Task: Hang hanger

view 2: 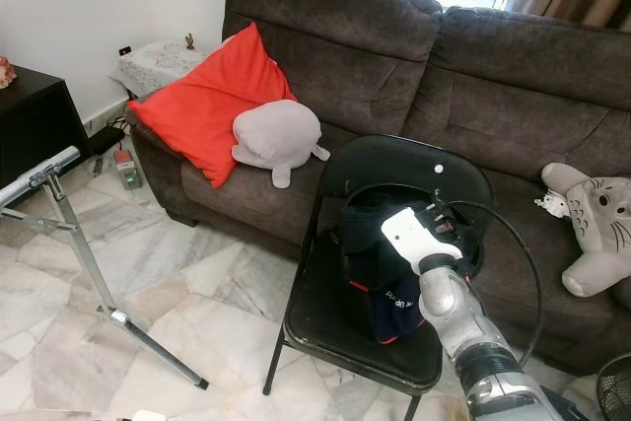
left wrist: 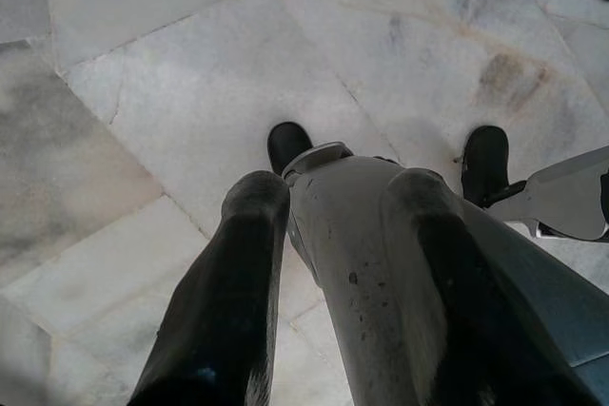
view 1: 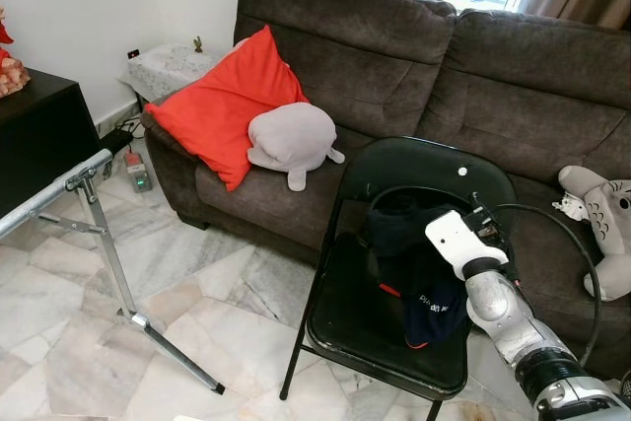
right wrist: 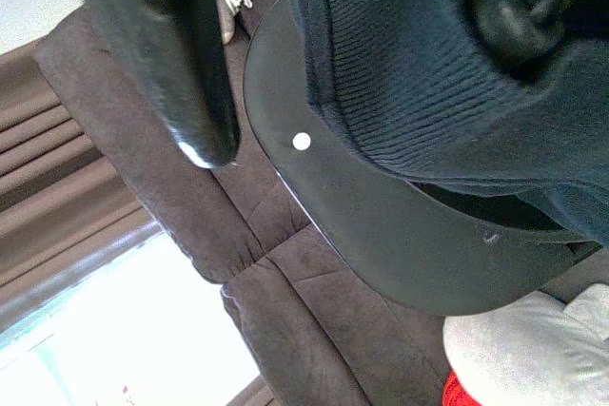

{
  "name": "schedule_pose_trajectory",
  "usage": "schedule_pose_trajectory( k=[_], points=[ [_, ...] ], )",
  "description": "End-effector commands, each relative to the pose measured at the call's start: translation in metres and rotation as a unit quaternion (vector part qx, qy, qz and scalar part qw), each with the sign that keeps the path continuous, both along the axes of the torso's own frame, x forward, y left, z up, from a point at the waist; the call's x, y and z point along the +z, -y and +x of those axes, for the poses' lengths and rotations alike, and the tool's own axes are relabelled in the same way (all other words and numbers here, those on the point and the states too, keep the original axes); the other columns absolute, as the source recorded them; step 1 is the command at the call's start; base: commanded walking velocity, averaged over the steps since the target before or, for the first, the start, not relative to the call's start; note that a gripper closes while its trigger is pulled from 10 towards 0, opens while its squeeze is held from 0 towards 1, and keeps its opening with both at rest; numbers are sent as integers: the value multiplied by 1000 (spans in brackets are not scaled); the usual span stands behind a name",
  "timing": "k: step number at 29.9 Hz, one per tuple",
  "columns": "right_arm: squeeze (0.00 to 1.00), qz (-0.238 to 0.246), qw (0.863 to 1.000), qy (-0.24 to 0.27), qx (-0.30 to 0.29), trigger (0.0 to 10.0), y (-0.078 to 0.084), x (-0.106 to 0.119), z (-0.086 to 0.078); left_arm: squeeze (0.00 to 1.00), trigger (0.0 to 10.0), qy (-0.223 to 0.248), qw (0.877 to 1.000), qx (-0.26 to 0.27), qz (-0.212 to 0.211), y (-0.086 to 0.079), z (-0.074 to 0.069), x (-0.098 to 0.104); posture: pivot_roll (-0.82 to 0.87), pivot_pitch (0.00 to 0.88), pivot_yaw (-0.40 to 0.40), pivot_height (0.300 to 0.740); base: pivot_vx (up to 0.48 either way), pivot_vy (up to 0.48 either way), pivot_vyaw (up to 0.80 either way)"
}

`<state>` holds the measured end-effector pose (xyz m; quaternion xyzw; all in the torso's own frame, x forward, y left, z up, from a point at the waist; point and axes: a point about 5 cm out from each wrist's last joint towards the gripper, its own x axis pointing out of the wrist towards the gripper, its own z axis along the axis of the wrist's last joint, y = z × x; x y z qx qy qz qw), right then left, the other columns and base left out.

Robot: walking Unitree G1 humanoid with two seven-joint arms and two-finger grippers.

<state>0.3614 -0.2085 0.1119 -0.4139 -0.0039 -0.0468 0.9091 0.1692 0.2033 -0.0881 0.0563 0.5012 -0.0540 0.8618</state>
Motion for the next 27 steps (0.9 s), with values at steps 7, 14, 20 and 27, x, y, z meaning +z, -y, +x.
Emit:
schedule_pose_trajectory(
  k=[7,14,20,27],
  points=[
    [0,23,999,-20,-21,0,6,-3,0,0,10000,-12,1000,-9,1,2,-6,-3,49,12,-104,740,0,0,0],
    [0,32,999,-32,-25,0,7,-7,-2,0,10000,-13,1000,-9,0,2,-6,-3,48,14,-104,740,0,0,0],
    [0,35,998,-38,-30,0,8,-9,-3,0,10000,-13,1000,-10,0,2,-6,-3,47,15,-102,740,0,0,0],
    [0,67,996,-45,-44,0,10,-12,-4,0,10000,-14,1000,-10,1,2,-6,-3,49,16,-101,740,0,0,0]
  ],
)
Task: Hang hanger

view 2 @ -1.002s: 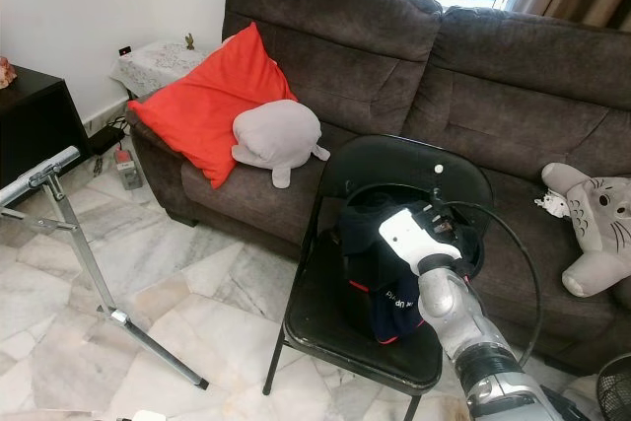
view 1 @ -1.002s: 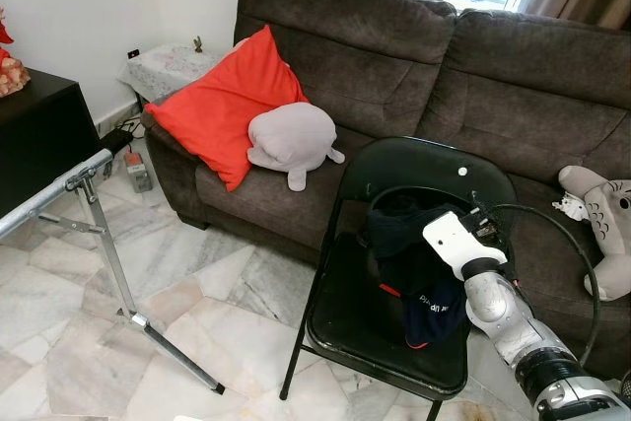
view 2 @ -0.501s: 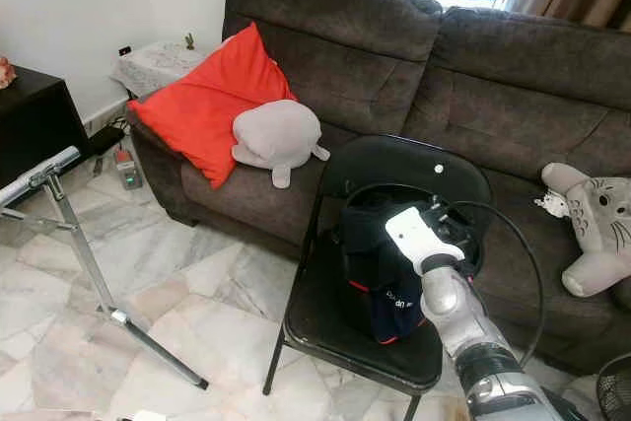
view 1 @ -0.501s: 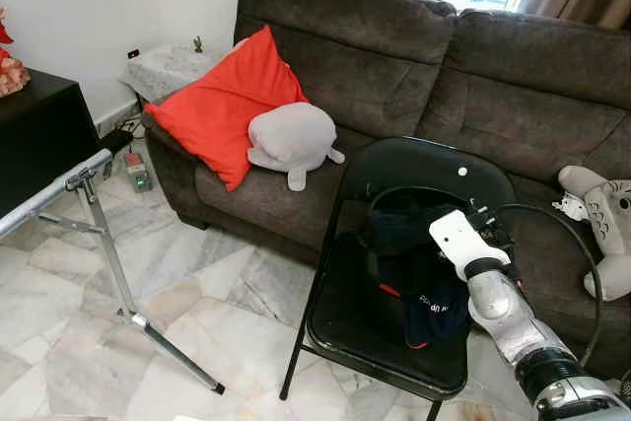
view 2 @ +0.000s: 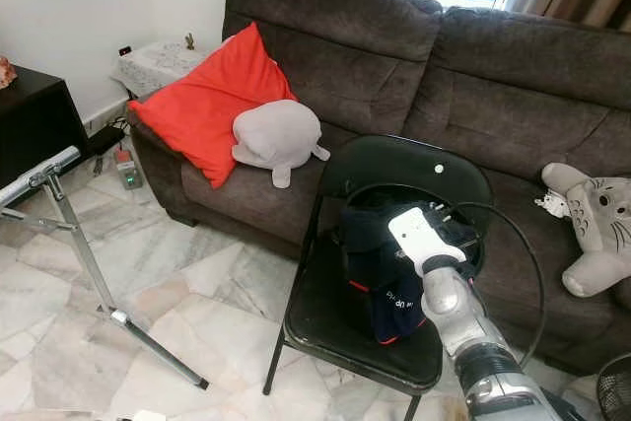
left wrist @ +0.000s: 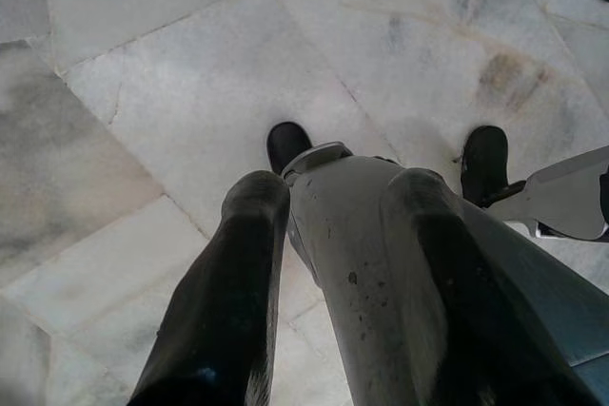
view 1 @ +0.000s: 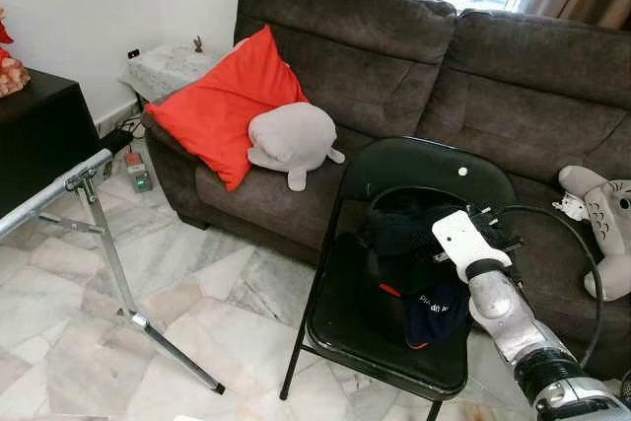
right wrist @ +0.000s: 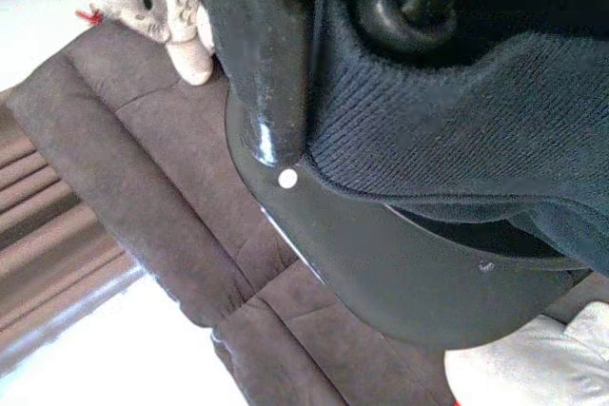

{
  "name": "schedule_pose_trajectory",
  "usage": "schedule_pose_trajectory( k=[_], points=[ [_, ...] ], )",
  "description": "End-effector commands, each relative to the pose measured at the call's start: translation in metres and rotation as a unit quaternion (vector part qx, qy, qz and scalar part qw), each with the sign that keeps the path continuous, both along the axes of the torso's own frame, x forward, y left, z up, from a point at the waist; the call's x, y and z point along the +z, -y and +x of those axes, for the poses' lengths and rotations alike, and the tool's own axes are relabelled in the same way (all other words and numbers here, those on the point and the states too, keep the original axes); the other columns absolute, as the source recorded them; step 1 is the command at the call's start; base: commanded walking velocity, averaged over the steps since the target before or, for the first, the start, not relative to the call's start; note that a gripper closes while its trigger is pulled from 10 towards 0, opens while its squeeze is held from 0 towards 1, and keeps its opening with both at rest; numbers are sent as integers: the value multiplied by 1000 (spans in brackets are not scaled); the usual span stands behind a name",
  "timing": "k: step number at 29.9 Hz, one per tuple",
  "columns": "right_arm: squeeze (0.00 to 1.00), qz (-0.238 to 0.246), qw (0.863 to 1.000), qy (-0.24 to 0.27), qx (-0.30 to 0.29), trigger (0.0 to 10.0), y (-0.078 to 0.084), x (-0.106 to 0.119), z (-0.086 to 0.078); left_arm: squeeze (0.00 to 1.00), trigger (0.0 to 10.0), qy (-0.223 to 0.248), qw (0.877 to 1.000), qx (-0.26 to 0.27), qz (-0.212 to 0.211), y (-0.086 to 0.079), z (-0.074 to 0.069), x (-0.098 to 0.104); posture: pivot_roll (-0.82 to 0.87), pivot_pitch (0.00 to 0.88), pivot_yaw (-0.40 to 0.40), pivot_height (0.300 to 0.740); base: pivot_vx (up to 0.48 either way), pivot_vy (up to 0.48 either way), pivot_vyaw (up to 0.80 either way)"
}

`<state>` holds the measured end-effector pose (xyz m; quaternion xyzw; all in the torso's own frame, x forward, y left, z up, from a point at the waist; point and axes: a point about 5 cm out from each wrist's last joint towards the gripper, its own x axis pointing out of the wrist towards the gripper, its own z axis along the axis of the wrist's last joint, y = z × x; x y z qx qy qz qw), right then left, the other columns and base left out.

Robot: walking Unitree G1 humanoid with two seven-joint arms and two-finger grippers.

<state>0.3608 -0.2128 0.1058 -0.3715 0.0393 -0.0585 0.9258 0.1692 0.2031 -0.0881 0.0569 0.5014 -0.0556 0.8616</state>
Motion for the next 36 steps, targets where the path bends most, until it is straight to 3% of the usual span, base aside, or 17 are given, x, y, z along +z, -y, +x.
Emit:
schedule_pose_trajectory(
  k=[1,7,9,10,12,15,23,26,30,32,33,34,36],
  points=[
    [0,27,999,-13,-19,0,6,-6,-3,0,10000,-13,1000,-8,1,1,-6,-3,49,16,-101,740,0,0,0],
    [0,109,993,0,-48,0,10,-1,-2,0,10000,-13,1000,-8,2,1,-6,-3,48,16,-100,740,0,0,0],
    [0,143,987,35,-64,0,17,13,2,0,10000,-13,1000,-8,2,1,-5,-3,47,15,-100,740,0,0,0],
    [0,143,987,35,-64,0,17,13,2,0,10000,-13,1000,-8,2,1,-5,-3,47,15,-100,740,0,0,0],
    [0,155,980,95,-78,0,26,40,8,0,10000,-13,1000,-8,2,1,-5,-3,45,15,-100,740,0,0,0],
    [0,158,975,135,-84,0,32,59,10,0,10000,-13,1000,-9,2,1,-5,-3,42,15,-98,740,0,0,0],
    [0,201,958,188,-84,0,39,93,13,0,10000,-13,1000,-10,3,1,-5,-3,42,15,-99,740,0,0,0],
    [0,207,947,229,-88,0,44,115,11,0,10000,-13,1000,-9,4,1,-5,-3,41,15,-98,740,0,0,0],
    [0,194,946,243,-90,0,45,130,11,0,10000,-13,1000,-10,5,1,-5,-3,35,13,-97,740,0,0,0],
    [0,201,949,225,-94,0,45,123,12,0,10000,-13,1000,-11,5,1,-5,-3,35,13,-99,740,0,0,0],
    [0,213,950,208,-97,5529,43,115,13,0,10000,-13,1000,-11,5,1,-5,-3,37,12,-100,740,0,0,0],
    [0,229,951,183,-100,10000,40,104,13,0,10000,-13,1000,-11,5,1,-5,-3,43,12,-102,740,0,0,0],
    [0,259,947,156,-108,10000,36,87,11,0,10000,-13,1000,-10,4,1,-6,-3,47,12,-102,740,0,0,0]
  ],
)
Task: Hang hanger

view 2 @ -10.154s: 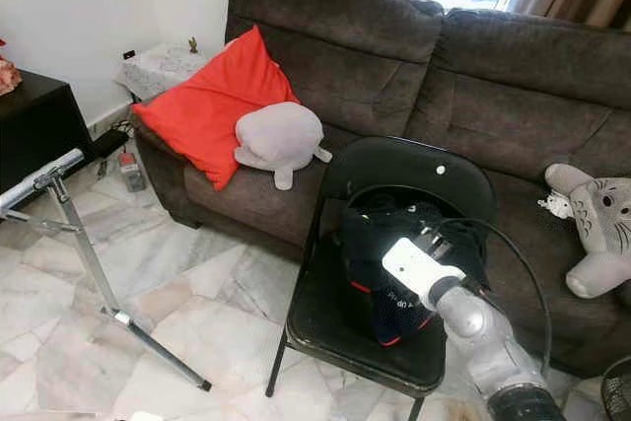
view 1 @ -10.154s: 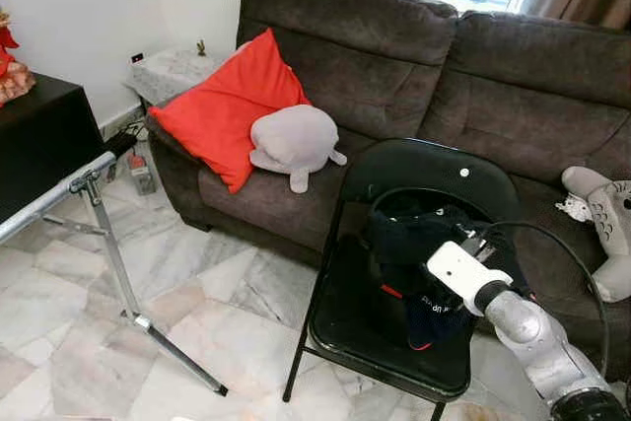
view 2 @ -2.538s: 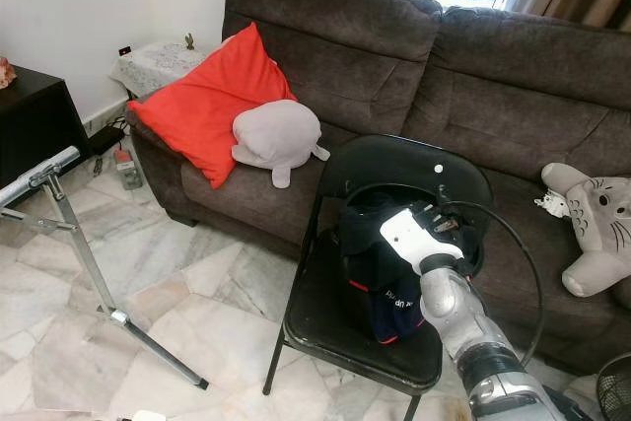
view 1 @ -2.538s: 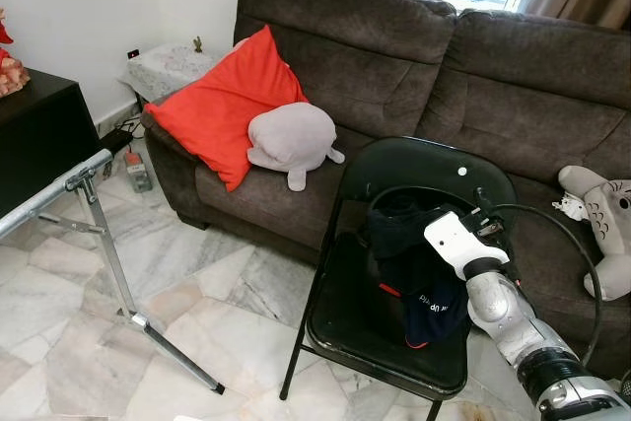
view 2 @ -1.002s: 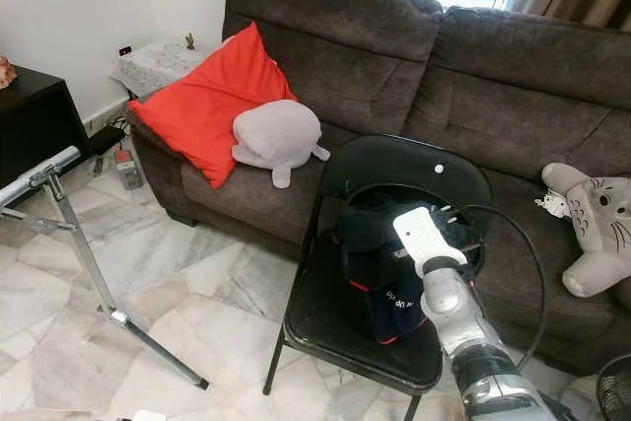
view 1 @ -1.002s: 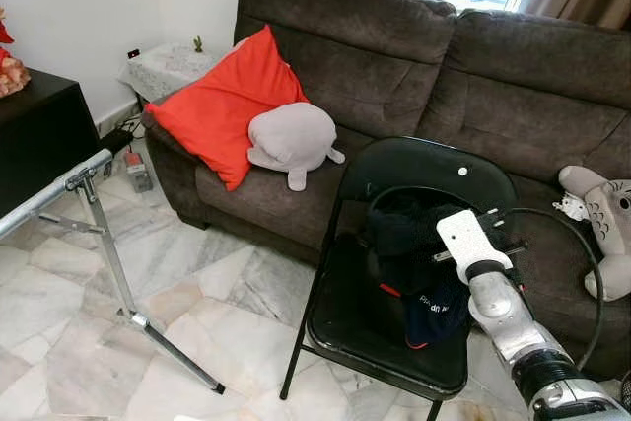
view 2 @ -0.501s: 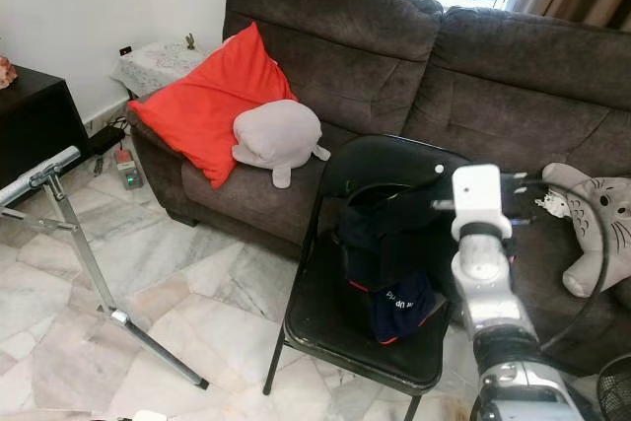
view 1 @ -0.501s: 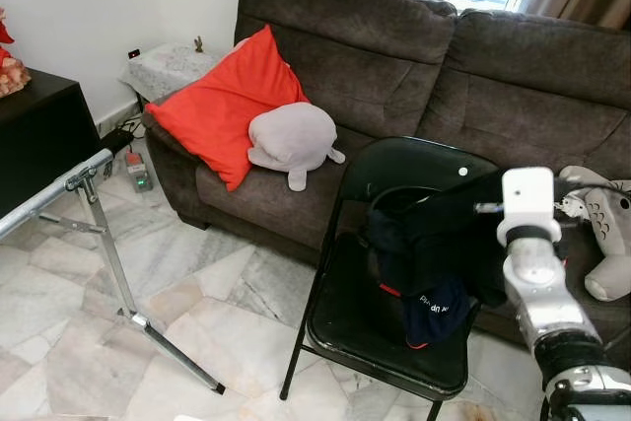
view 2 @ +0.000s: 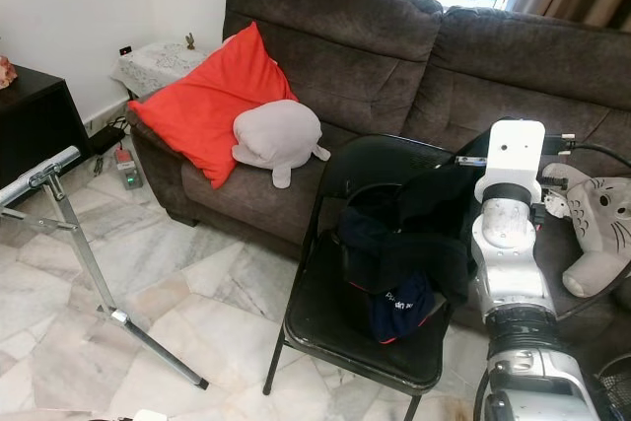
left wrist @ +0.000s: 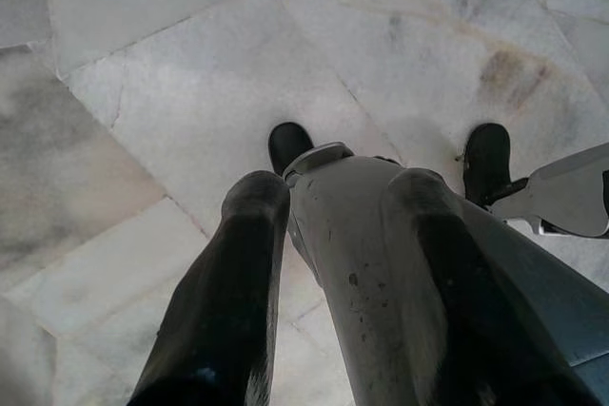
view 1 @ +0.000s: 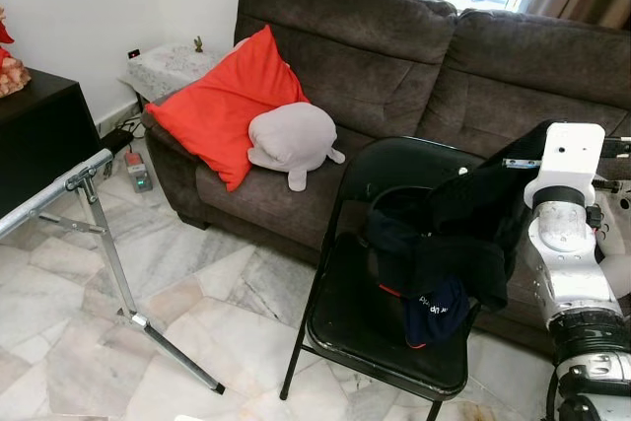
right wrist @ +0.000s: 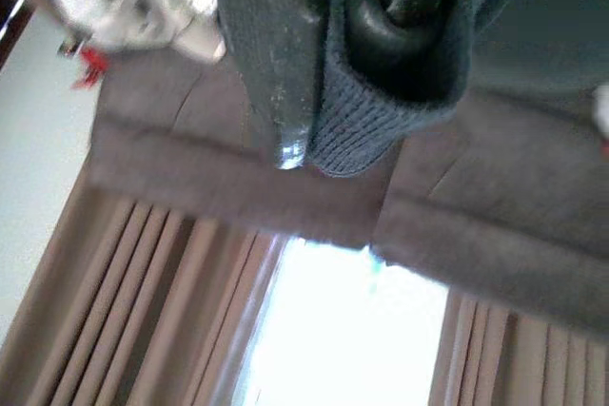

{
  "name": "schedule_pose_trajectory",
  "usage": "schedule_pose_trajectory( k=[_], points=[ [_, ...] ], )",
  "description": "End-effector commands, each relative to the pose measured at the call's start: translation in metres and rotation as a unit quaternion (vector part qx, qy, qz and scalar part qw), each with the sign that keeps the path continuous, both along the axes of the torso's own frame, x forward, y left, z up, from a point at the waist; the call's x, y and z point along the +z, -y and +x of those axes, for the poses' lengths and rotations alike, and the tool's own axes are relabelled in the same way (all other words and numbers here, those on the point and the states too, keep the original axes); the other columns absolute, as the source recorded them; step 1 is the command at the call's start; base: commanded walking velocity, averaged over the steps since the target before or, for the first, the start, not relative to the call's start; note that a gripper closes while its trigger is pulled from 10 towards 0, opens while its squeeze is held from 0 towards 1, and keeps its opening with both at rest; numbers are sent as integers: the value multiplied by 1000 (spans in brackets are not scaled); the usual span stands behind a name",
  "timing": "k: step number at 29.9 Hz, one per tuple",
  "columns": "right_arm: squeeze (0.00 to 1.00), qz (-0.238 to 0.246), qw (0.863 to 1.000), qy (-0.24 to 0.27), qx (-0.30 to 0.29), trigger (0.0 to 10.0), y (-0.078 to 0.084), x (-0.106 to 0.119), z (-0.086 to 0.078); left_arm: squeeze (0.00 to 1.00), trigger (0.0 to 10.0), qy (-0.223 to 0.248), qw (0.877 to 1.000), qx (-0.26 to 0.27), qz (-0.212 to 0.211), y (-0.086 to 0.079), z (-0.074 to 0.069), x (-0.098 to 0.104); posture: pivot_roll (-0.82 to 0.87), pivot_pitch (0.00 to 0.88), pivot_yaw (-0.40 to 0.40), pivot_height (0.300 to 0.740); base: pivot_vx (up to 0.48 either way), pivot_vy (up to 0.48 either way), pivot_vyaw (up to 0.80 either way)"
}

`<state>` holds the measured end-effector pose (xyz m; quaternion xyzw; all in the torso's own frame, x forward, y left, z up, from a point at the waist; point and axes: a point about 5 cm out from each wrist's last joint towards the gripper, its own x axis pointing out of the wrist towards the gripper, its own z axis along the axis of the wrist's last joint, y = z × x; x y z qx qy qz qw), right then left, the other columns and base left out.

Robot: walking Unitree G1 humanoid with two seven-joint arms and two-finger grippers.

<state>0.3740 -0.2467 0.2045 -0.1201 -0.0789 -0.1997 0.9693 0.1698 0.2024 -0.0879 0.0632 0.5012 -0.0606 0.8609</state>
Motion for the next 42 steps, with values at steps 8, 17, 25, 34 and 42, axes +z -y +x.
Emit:
schedule_pose_trajectory(
  k=[8,17,25,34,42],
  points=[
    [0,192,977,-90,-15,10000,-13,-78,-23,0,10000,-1,1000,17,13,-3,-6,-2,50,12,-95,740,0,0,0],
    [0,191,979,-77,6,10000,-27,-82,-30,0,10000,36,997,67,14,-7,-5,0,56,0,-90,740,0,0,56],
    [0,166,985,-49,4,10000,-26,-69,-28,0,10000,45,996,74,11,-7,-5,0,60,0,-89,740,0,0,711],
    [0,90,996,-14,6,10000,-24,-46,-23,0,10000,38,997,66,14,-7,-6,-1,62,0,-87,740,0,0,782],
    [0,-29,999,23,38,10000,-39,-20,-16,0,10000,38,997,67,16,-7,-5,0,58,0,-85,740,0,0,788]
  ],
)
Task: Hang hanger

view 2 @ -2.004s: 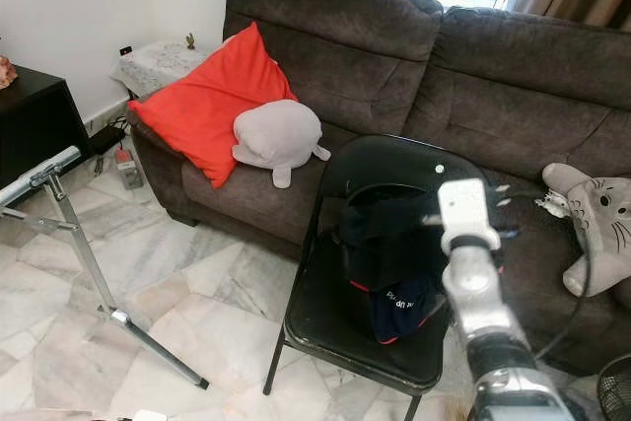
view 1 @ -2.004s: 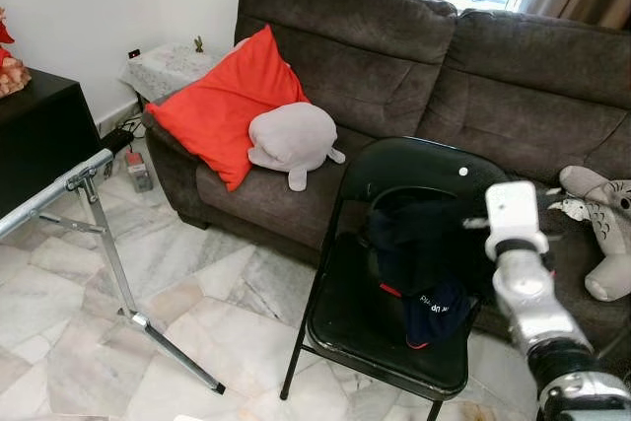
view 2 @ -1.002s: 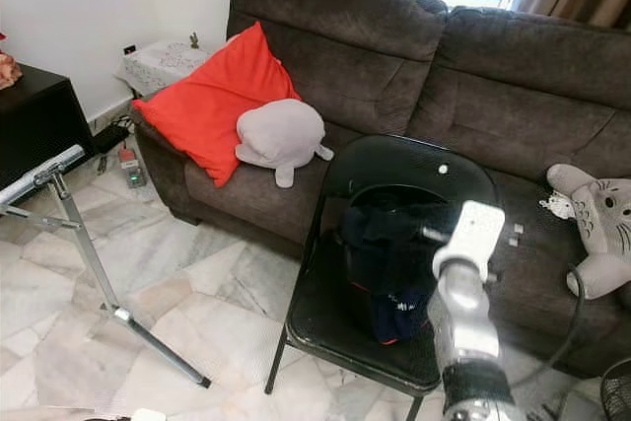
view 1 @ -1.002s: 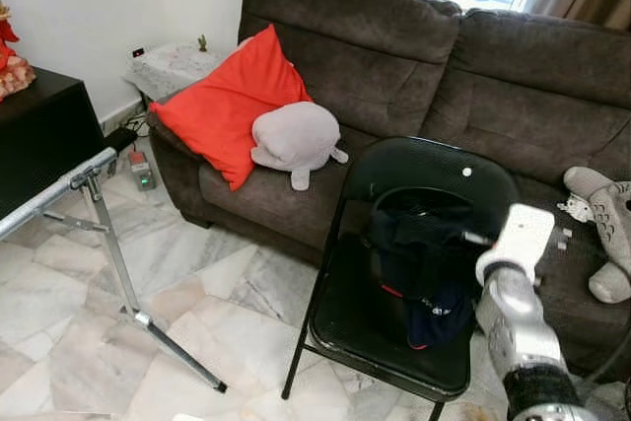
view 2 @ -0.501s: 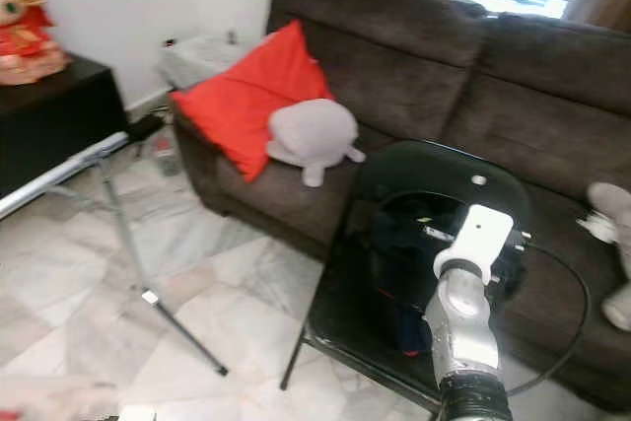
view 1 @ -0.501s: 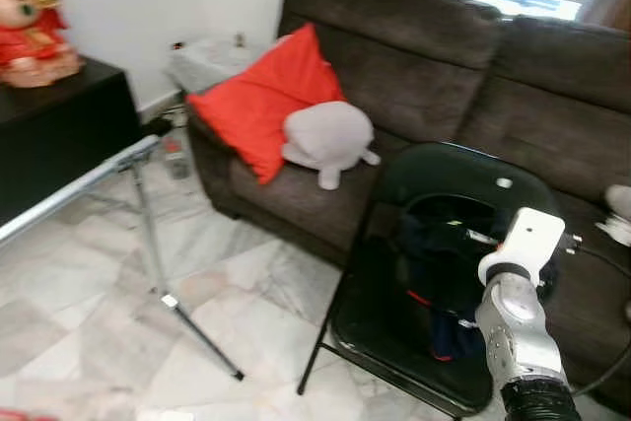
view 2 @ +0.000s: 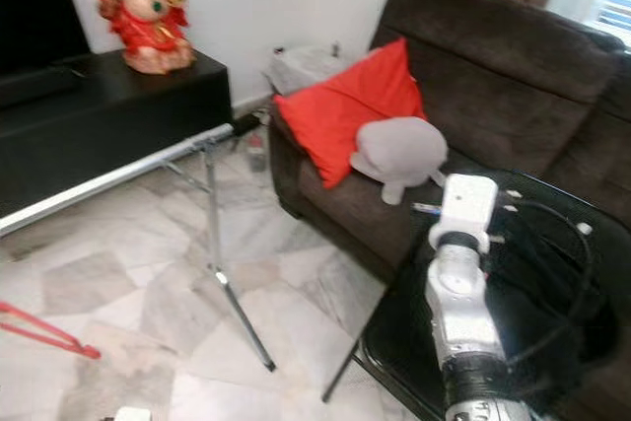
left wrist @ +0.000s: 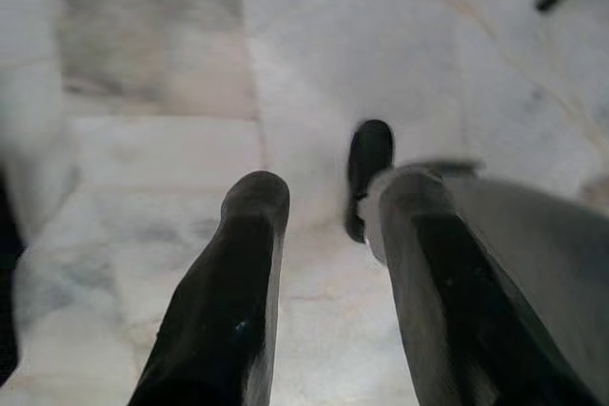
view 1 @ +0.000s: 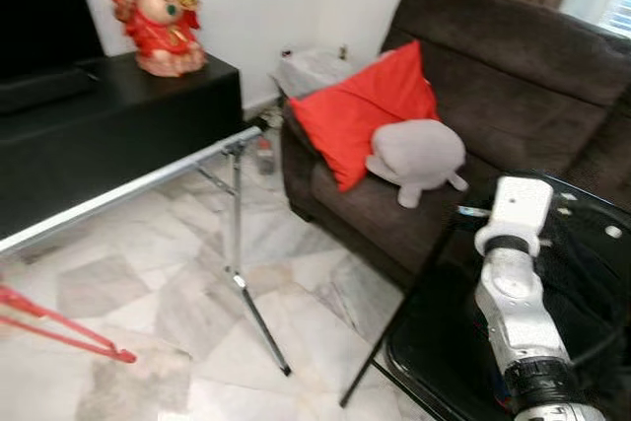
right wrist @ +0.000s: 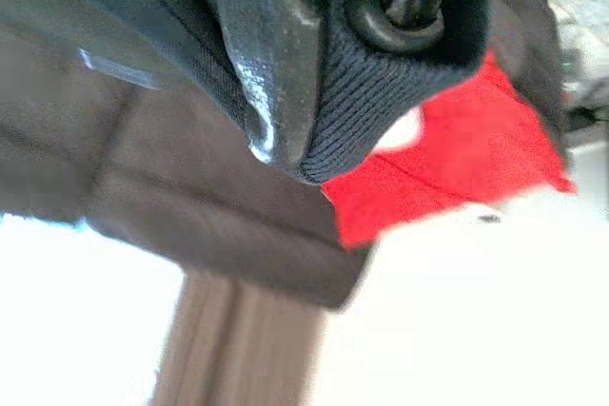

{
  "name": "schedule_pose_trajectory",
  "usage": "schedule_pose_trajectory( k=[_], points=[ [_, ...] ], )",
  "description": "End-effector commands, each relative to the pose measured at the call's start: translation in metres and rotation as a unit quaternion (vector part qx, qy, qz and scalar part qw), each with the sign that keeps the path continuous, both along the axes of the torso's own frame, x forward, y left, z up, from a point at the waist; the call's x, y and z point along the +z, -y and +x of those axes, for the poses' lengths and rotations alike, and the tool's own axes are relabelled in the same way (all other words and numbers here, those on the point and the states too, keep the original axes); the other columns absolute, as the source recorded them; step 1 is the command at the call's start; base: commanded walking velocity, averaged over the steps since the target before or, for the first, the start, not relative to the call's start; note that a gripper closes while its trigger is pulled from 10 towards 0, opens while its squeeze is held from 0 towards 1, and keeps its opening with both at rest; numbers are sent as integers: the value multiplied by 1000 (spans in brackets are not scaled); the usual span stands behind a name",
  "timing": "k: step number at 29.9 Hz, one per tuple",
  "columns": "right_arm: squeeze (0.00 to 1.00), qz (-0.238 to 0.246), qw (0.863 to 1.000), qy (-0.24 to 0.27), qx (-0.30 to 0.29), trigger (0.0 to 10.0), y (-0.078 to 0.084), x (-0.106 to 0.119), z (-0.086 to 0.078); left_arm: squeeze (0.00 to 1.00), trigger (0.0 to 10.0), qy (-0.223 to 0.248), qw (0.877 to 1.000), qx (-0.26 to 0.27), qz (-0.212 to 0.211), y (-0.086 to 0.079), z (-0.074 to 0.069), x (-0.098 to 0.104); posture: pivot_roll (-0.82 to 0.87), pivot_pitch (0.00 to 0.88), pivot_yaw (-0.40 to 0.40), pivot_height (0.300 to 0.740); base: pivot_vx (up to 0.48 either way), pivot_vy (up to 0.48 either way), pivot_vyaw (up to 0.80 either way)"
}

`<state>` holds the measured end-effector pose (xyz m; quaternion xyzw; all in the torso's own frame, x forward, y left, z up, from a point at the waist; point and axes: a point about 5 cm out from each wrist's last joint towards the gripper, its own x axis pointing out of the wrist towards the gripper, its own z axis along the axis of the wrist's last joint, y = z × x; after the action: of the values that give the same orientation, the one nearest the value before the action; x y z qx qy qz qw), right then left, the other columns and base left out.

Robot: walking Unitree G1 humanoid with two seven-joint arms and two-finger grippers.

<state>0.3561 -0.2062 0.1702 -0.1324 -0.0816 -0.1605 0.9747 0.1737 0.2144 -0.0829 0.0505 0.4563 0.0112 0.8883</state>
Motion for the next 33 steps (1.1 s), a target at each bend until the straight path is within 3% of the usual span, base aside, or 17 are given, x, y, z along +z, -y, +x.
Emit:
schedule_pose_trajectory(
  k=[1,6,8,10,11,15,18,25,27,29,31,33],
  points=[
    [0,-30,999,39,7,10000,-2,21,3,0,10000,-17,1000,0,-6,5,-9,-5,58,0,-85,740,0,0,794],
    [0,-88,990,89,70,10000,-24,48,6,0,10000,-19,1000,0,-7,5,-8,-5,53,3,-87,740,0,0,788],
    [0,-135,977,124,109,10000,-43,62,3,0,10000,-19,1000,0,-7,5,-8,-5,52,6,-87,740,0,0,791],
    [0,-135,977,124,109,10000,-43,62,3,0,10000,-19,1000,0,-7,5,-8,-5,52,6,-87,740,0,0,788],
    [0,-153,968,144,136,10000,-55,71,1,0,10000,-20,1000,0,-7,5,-8,-5,55,8,-88,740,0,0,788],
    [0,-155,957,162,181,10000,-70,81,-1,0,10000,-20,1000,0,-7,6,-8,-5,54,10,-89,740,0,0,788],
    [0,-184,935,190,237,10000,-88,93,-8,0,10000,-20,1000,0,-6,6,-8,-5,53,12,-89,740,0,0,790],
    [0,-143,914,204,322,10000,-105,99,-16,0,10000,-22,1000,-2,-5,6,-8,-5,52,12,-89,740,0,0,792],
    [0,-95,894,204,387,10000,-116,101,-24,0,10000,-22,1000,-3,-5,5,-8,-5,51,13,-88,740,0,0,794],
    [0,-75,890,195,404,10000,-117,99,-26,0,10000,-23,1000,-3,-5,5,-8,-5,51,13,-89,740,0,0,794],
    [0,-47,892,171,417,10000,-116,92,-25,0,10000,-23,1000,-4,-6,6,-8,-5,51,12,-90,740,0,0,425],
    [0,-19,914,128,385,10000,-103,71,-18,0,10000,-23,1000,-4,-6,6,-8,-5,54,12,-92,740,0,0,0]
  ],
)
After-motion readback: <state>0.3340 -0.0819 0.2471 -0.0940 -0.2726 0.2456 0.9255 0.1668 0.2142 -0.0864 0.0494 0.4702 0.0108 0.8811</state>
